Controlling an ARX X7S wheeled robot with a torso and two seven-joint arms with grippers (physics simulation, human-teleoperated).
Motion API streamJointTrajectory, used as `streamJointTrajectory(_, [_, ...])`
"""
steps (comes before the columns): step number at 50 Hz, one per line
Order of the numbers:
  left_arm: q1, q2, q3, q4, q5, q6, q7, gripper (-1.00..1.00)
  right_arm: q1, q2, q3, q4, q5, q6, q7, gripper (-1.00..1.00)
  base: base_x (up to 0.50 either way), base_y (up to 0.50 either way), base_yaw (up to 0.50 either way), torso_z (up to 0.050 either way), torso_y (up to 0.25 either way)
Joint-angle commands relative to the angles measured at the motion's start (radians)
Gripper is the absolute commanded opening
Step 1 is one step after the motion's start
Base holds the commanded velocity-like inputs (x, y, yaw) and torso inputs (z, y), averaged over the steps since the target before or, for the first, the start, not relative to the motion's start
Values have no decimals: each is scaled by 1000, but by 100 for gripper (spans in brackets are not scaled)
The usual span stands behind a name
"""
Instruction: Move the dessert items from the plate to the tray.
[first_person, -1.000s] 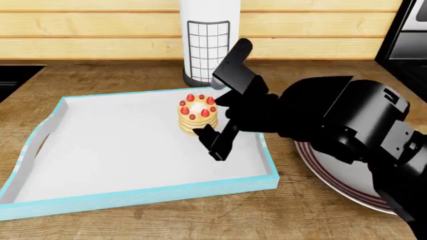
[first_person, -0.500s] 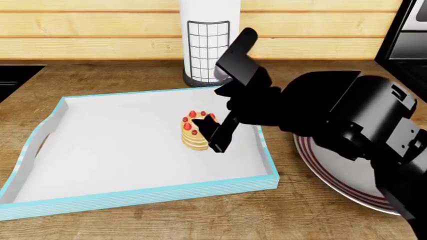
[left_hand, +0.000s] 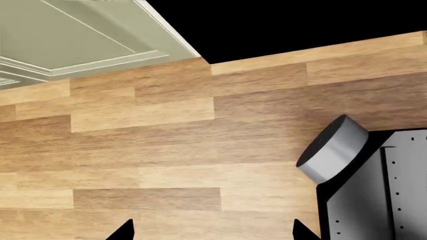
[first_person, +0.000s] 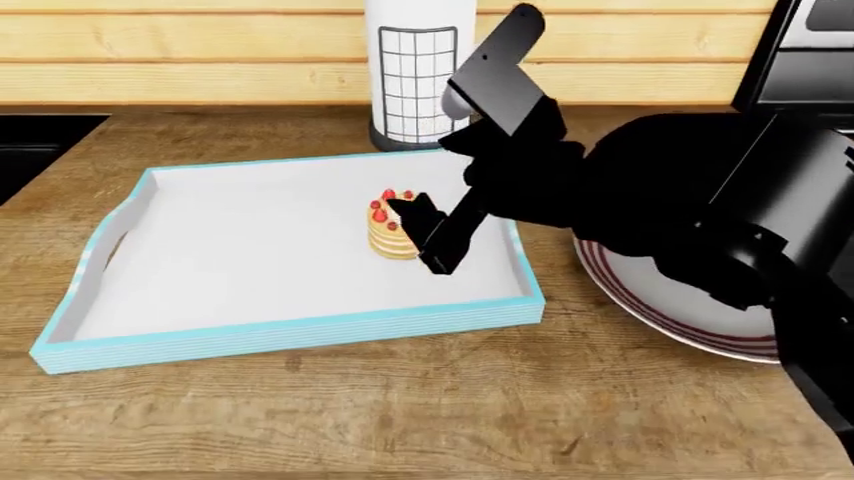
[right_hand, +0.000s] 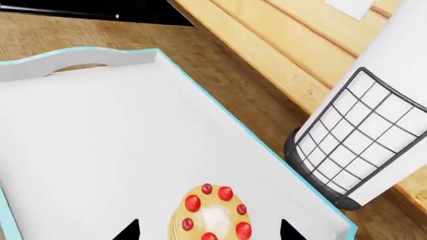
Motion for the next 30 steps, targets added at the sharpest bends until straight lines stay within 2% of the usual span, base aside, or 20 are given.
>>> streamJointTrajectory(1, [-3,0,2,0,0,0,1,100,13,7,25,-21,9,4,37,100,0,0,0,0,0])
streamJointTrajectory(7, [-3,0,3,0,0,0,2,100,26,6,41,-36,20,13,65,100,0,0,0,0,0])
streamJointTrajectory(30, [-2,-1,8,0,0,6,1,100,71,18,62,-96,43,50,114,100,0,500,0,0,0])
